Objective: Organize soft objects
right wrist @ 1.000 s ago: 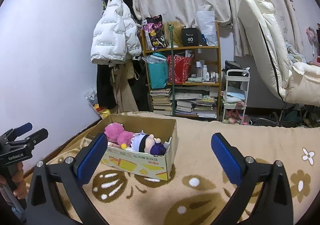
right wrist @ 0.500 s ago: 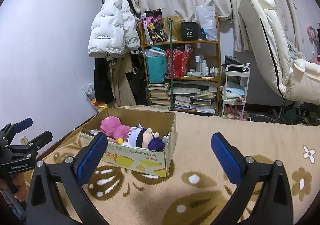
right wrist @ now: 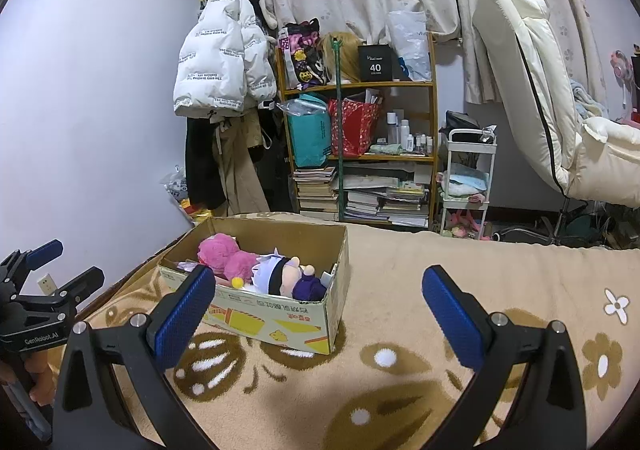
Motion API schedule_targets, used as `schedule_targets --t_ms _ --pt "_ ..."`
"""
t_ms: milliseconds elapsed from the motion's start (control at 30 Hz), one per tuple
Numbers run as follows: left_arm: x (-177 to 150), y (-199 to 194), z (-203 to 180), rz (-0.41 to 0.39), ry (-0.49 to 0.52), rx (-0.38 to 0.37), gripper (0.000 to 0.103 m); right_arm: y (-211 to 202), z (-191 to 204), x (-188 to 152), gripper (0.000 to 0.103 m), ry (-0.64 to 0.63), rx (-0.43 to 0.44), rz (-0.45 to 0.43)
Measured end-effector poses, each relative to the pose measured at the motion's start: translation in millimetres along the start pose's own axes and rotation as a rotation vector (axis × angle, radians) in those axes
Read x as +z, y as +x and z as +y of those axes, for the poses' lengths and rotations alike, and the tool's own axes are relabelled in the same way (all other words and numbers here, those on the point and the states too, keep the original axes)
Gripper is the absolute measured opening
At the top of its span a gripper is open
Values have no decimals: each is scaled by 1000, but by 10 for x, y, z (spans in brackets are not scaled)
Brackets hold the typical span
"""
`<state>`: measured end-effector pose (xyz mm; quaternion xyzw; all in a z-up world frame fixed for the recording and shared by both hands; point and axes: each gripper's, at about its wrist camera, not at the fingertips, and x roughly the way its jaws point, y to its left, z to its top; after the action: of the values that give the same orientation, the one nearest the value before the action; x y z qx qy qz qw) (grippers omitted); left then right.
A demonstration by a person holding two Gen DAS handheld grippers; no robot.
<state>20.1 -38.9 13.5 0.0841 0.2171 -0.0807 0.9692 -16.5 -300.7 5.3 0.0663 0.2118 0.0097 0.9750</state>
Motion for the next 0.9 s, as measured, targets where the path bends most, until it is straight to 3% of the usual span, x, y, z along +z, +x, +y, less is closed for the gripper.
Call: schedule_targets --t_ms 900 --pt "0 37 34 13 -17 -1 100 -13 -103 -12 103 26 -14 -4"
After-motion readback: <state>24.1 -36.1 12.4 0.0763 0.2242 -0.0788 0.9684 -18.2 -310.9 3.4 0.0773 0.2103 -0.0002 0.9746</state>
